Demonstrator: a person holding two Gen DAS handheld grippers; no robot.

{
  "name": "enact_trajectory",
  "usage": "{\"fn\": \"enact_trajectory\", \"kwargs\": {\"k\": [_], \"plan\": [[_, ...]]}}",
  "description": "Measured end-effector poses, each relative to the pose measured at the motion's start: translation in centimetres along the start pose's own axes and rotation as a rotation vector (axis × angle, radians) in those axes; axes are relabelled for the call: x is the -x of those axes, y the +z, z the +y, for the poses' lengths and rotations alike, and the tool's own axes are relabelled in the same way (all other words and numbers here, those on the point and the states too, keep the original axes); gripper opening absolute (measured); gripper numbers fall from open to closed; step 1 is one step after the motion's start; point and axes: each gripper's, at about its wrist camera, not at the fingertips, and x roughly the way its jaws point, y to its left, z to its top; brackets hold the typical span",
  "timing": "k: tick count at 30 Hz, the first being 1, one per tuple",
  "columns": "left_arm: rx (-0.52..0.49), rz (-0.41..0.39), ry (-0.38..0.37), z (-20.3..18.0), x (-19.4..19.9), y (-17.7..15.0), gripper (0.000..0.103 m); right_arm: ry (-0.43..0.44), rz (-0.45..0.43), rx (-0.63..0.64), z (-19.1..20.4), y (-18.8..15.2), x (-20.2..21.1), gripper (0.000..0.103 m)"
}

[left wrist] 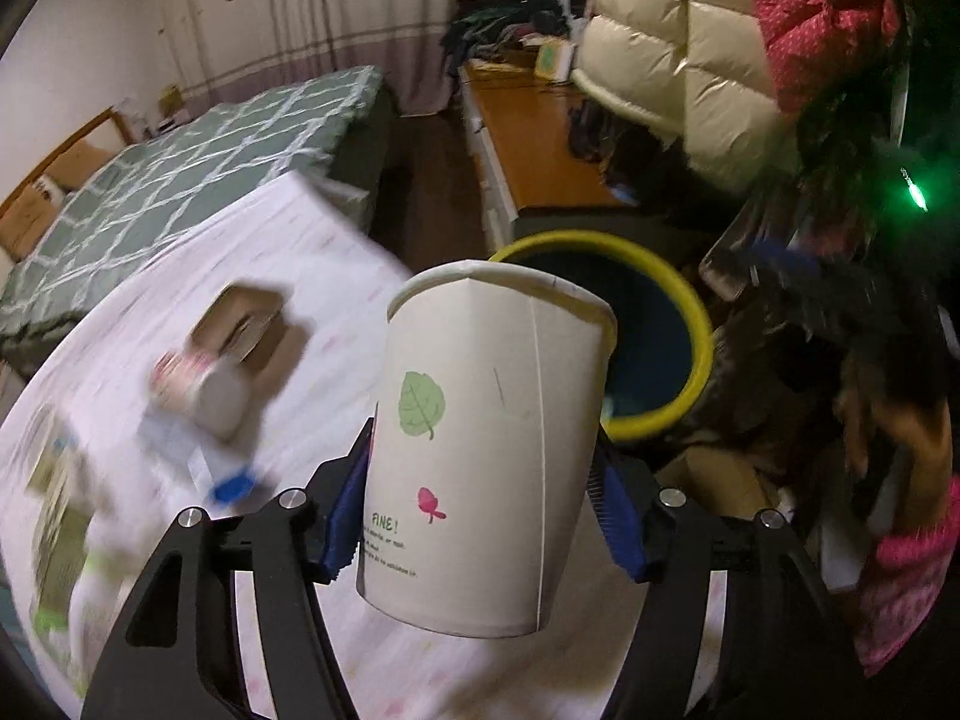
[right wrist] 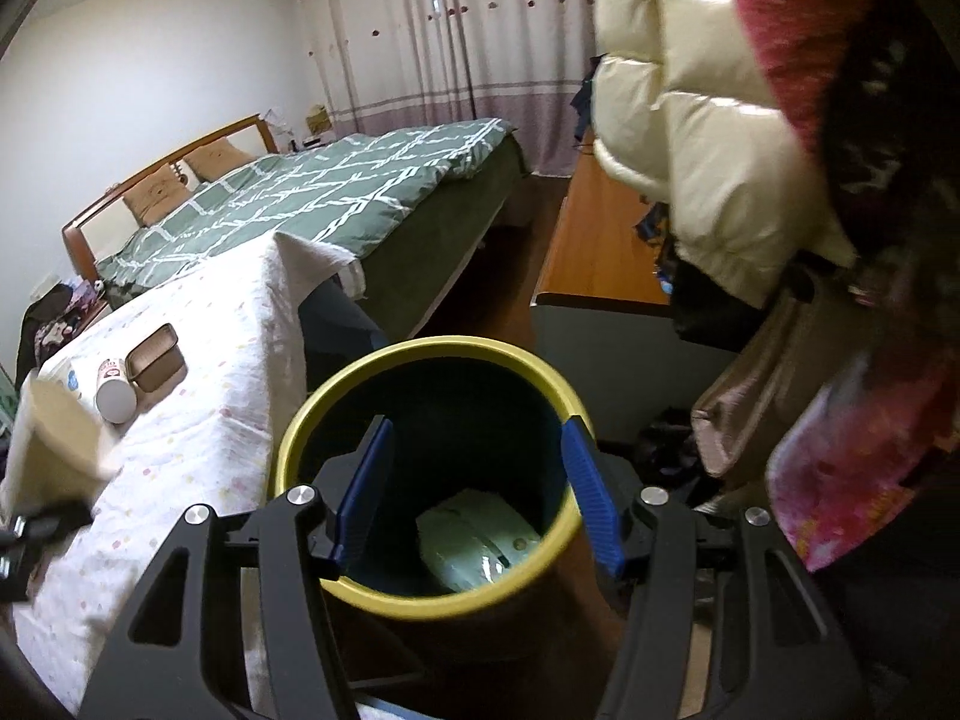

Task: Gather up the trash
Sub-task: 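Move the paper cup over the yellow bin and open the left gripper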

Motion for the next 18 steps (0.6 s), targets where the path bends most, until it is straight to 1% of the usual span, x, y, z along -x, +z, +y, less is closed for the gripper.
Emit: {"fn": "enact_trajectory", "kwargs": {"k": [4, 7, 9, 12, 14, 16, 18], "plan": [[-0.015, 0.021, -0.055, -2.0, -3.3, 3.5, 0.065, -0.014, -0.012, -0.021, -1.3, -0.5, 1.5, 0.057], [-0.021, 0.041, -0.080, -3.4, -6.1, 5.3, 0.066, -0.017, -0.014, -0.024, -1.9, -0.7, 2.3, 0.057], [-0.025, 0.052, -0.078, -4.4, -8.0, 6.5, 0.067, -0.014, -0.008, -0.023, -2.2, -0.9, 2.6, 0.058], [-0.021, 0.072, -0.071, -5.3, -10.6, 7.6, 0.068, -0.022, 0.002, -0.010, -2.3, -1.4, 2.9, 0.061], [-0.012, 0.088, -0.074, -5.6, -11.9, 7.9, 0.071, -0.025, 0.013, -0.012, -2.5, -1.7, 3.1, 0.061], [0.003, 0.105, -0.082, -5.7, -13.0, 8.1, 0.076, -0.029, 0.021, -0.021, -2.8, -2.1, 3.3, 0.061], [0.011, 0.111, -0.088, -5.9, -13.7, 8.2, 0.077, -0.030, 0.027, -0.028, -2.9, -2.3, 3.4, 0.061]]}}
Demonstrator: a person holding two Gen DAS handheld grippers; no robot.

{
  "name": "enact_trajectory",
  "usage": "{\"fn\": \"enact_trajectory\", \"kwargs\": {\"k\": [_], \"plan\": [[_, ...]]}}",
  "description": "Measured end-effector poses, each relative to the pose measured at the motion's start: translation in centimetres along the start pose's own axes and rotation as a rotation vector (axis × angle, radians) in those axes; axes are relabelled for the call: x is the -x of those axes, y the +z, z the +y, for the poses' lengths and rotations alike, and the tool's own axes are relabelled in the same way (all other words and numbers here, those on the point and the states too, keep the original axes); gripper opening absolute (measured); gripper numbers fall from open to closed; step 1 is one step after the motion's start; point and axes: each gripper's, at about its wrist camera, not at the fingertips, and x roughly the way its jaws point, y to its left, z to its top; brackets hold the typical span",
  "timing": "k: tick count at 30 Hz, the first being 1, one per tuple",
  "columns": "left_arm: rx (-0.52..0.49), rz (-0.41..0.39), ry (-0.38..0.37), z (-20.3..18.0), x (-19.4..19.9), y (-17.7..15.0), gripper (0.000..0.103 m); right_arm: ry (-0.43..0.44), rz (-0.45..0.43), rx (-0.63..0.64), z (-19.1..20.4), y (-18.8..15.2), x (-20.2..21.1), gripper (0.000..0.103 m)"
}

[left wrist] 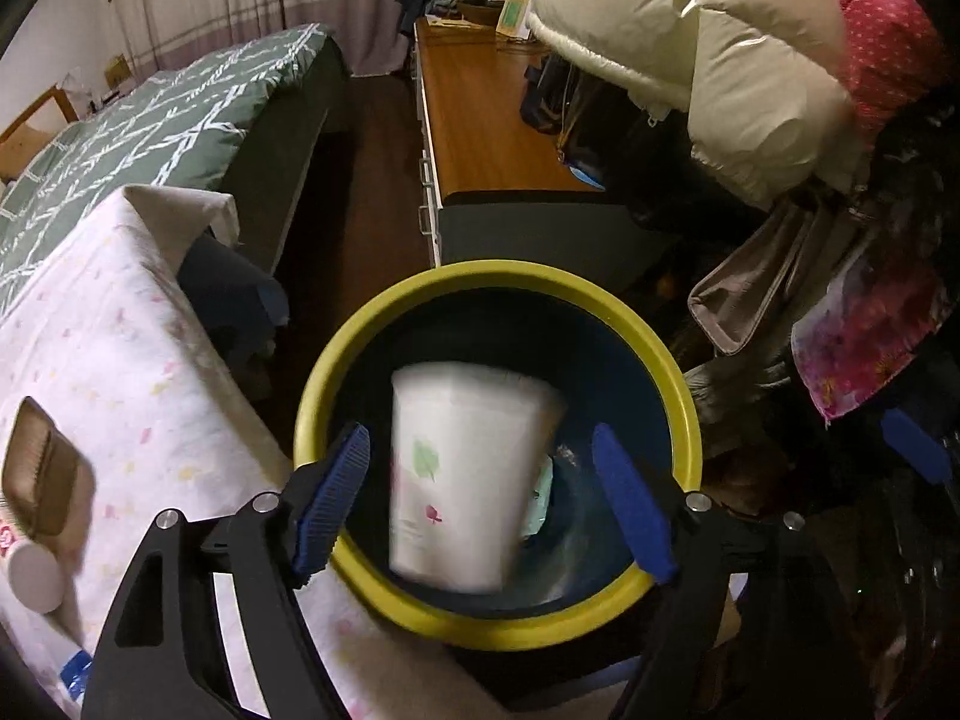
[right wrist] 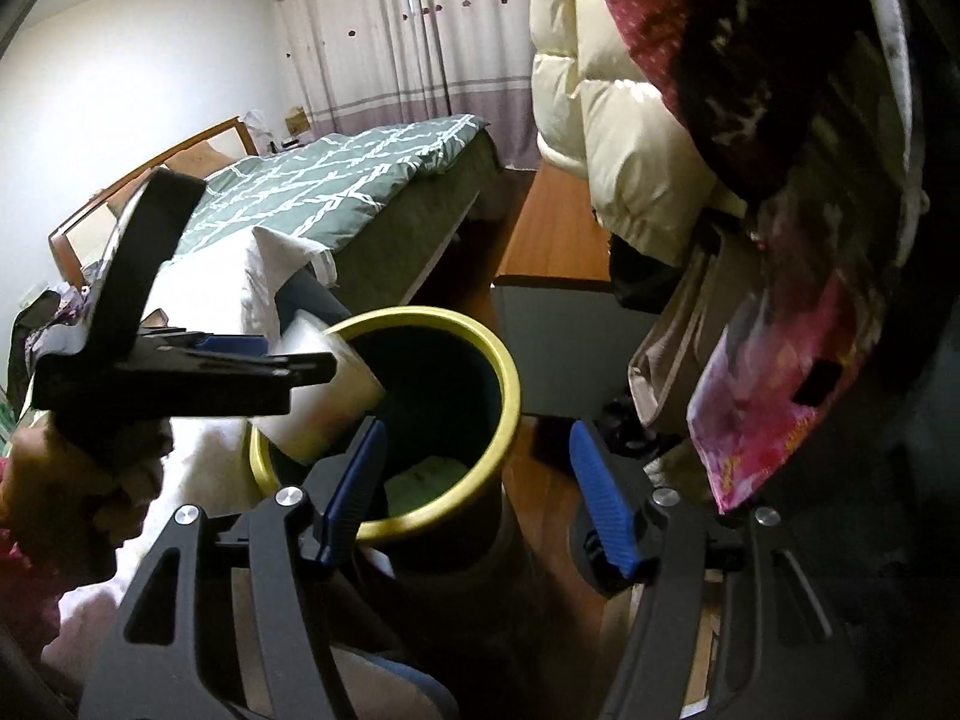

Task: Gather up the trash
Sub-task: 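Move the paper cup over the yellow bin and open the left gripper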

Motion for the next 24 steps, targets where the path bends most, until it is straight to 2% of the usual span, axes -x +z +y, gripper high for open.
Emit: {"fn": "enact_trajectory", "kwargs": {"k": [4, 6, 10, 12, 16, 19, 24], "plan": [[0.024, -0.014, -0.003, 0.3, 0.9, -0.3, 0.081, 0.004, 0.008, -0.009, 0.1, -0.5, 0.3, 0.061], [0.043, -0.048, 0.003, 0.9, 3.0, -0.8, 0.081, 0.015, 0.014, -0.004, 0.5, -0.7, 0.4, 0.062], [0.082, -0.159, 0.027, 2.4, 9.1, -3.2, 0.092, 0.055, 0.030, 0.032, 2.4, -1.0, 0.0, 0.062], [0.105, -0.191, 0.036, 3.4, 11.8, -4.9, 0.092, 0.083, 0.038, 0.051, 3.7, -1.1, -0.3, 0.062], [0.219, -0.271, 0.062, 6.7, 17.7, -9.5, 0.094, 0.154, 0.060, 0.102, 7.1, -1.0, -1.1, 0.062], [0.297, -0.326, 0.144, 9.4, 21.8, -13.8, 0.095, 0.218, 0.066, 0.142, 10.2, -0.9, -0.9, 0.062], [0.399, -0.385, 0.322, 13.0, 27.2, -20.5, 0.096, 0.314, 0.078, 0.215, 15.6, -0.7, -1.3, 0.062]]}}
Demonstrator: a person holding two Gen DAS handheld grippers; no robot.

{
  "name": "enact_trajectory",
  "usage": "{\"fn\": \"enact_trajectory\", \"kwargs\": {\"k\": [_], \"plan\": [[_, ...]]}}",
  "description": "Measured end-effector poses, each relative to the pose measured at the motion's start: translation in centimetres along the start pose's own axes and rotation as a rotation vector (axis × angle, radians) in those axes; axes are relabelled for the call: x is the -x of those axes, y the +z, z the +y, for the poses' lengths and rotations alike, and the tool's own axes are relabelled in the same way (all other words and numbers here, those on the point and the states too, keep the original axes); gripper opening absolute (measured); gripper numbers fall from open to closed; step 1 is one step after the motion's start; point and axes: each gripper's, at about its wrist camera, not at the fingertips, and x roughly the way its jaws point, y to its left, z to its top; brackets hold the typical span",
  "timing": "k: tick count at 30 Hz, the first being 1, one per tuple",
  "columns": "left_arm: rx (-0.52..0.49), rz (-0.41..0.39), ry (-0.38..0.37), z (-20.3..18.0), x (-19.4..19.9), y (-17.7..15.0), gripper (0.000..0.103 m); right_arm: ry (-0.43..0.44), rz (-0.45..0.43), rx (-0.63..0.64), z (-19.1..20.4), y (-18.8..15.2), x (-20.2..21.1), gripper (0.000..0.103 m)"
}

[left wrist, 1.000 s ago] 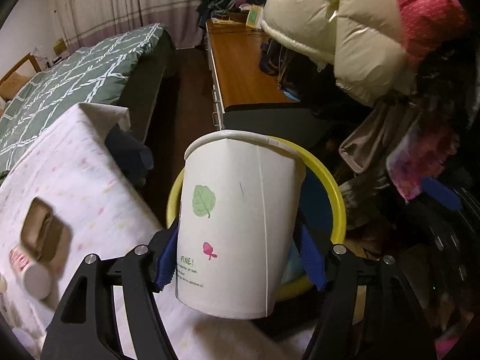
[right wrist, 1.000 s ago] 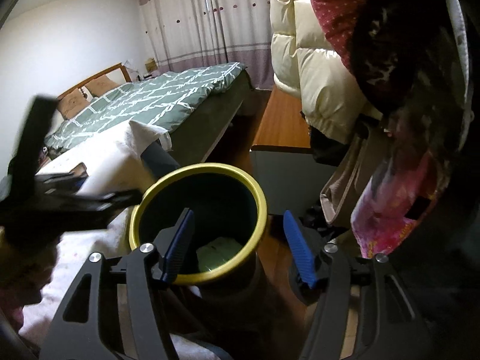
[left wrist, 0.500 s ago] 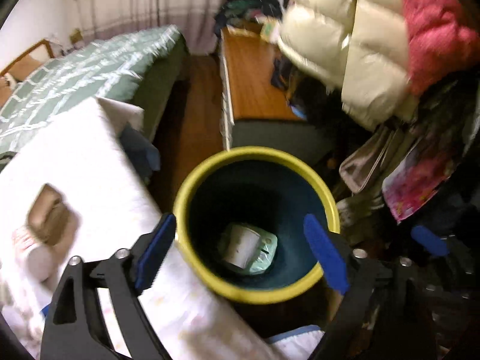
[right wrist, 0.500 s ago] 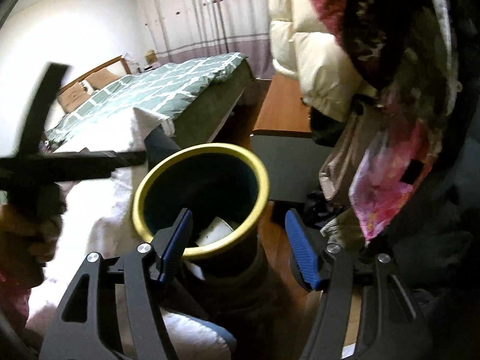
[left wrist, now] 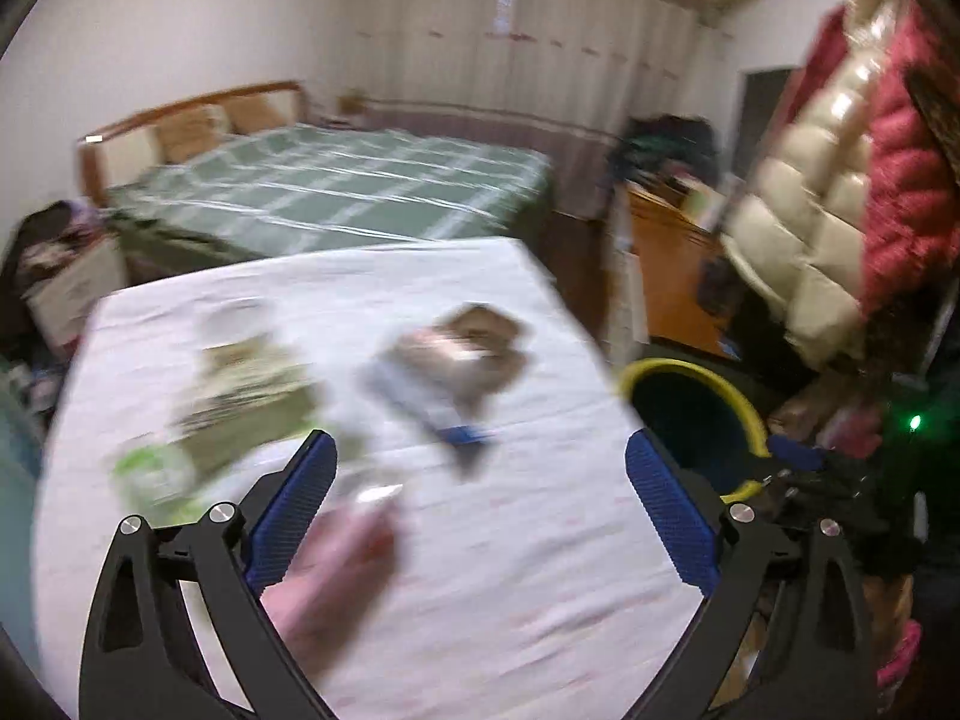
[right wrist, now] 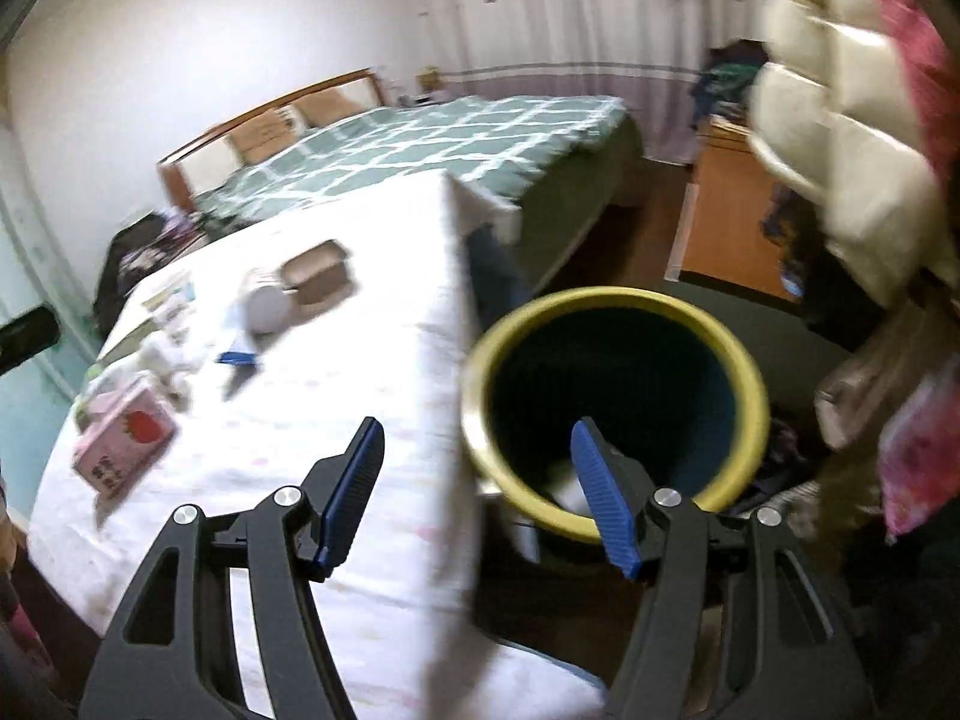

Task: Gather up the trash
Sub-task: 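Move the paper cup over the yellow bin and open the left gripper, then grasp the white toothpaste tube with the right gripper and lift it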

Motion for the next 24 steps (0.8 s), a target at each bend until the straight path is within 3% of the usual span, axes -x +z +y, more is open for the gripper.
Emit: {"fn": "enact_trajectory", "kwargs": {"k": [6, 14, 17, 20, 24], "plan": [[0.100, -0.019, 0.112, 6.8, 4.0, -2.6, 0.096, 0.137, 0.035, 0.101, 7.5, 1.3, -2.4, 0.062], [0.185, -0.088, 0.234, 13.3, 9.1, -5.0, 0.096, 0.324, 0.098, 0.300, 18.0, -0.7, -3.4, 0.062], [0.201, -0.101, 0.235, 14.2, 10.0, -5.3, 0.096, 0.297, 0.084, 0.309, 19.2, -0.7, -4.1, 0.062], [0.194, -0.093, 0.219, 14.2, 9.9, -5.6, 0.096, 0.231, 0.063, 0.254, 17.5, 1.1, -5.7, 0.062], [0.187, -0.079, 0.198, 13.8, 9.7, -6.0, 0.096, 0.148, 0.099, 0.237, 15.5, 3.4, -9.4, 0.059]]}}
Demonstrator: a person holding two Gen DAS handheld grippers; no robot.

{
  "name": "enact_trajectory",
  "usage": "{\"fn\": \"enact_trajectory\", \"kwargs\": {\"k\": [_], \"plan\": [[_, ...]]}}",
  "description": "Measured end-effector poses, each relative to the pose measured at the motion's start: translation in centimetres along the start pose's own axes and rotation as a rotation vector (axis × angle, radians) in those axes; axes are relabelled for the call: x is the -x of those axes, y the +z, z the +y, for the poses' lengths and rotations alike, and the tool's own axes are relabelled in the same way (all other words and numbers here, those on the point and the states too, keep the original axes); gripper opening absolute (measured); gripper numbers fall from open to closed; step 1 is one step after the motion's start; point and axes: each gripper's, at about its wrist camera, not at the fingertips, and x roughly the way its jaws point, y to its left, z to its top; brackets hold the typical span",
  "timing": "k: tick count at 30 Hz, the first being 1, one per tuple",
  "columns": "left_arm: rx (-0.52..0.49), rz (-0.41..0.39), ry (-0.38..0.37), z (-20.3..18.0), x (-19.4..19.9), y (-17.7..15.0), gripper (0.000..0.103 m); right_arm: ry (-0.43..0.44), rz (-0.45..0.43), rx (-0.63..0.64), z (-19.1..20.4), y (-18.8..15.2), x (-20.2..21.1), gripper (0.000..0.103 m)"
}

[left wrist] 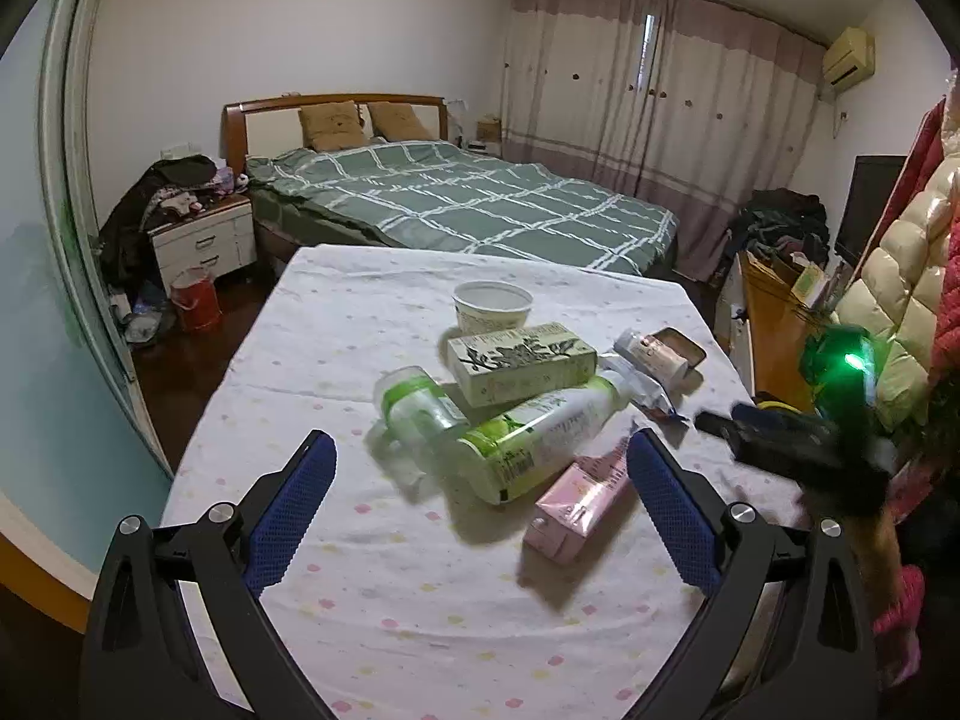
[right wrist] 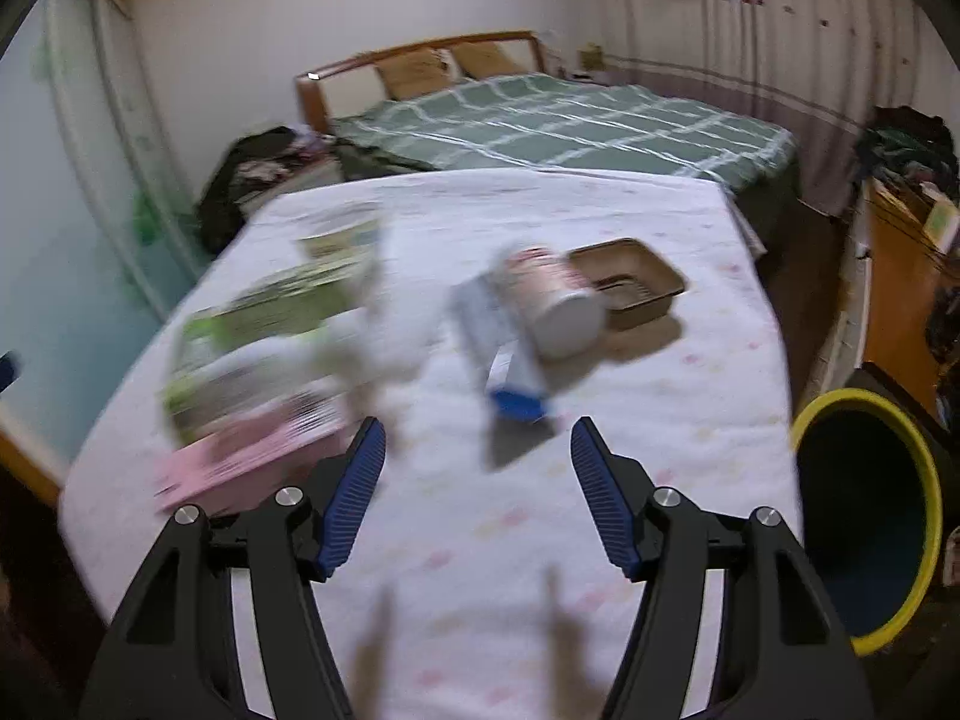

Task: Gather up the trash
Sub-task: 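Grasp the white toothpaste tube with the right gripper and lift it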

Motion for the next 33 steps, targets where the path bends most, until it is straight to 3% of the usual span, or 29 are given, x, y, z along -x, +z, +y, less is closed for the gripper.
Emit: {"fn": "enact_trajectory", "kwargs": {"k": [3, 8, 15, 19, 28, 33], "plan": [[-0.002, 0.007, -0.006, -0.6, -0.4, 0.0, 0.096, 0.027, 0.073, -0.004, -0.7, 1.0, -2.6, 0.049], [-0.016, 0.021, -0.015, -1.5, -1.0, -0.1, 0.096, 0.073, 0.142, -0.028, -0.8, 2.2, -5.8, 0.043], [-0.030, 0.046, -0.031, -2.3, -1.9, -0.4, 0.096, 0.047, 0.155, -0.021, -0.5, 2.5, -6.9, 0.029], [-0.026, 0.054, -0.035, -2.1, -2.4, -0.6, 0.096, 0.034, 0.123, -0.011, -0.4, 2.2, -5.5, 0.028], [-0.025, 0.060, -0.037, -2.1, -2.7, -0.8, 0.096, 0.109, 0.019, -0.059, -1.3, 1.0, 0.9, 0.028], [-0.047, 0.060, -0.046, -2.9, -2.8, -1.0, 0.096, 0.057, -0.044, -0.126, -4.7, -0.6, 4.8, 0.028]]}}
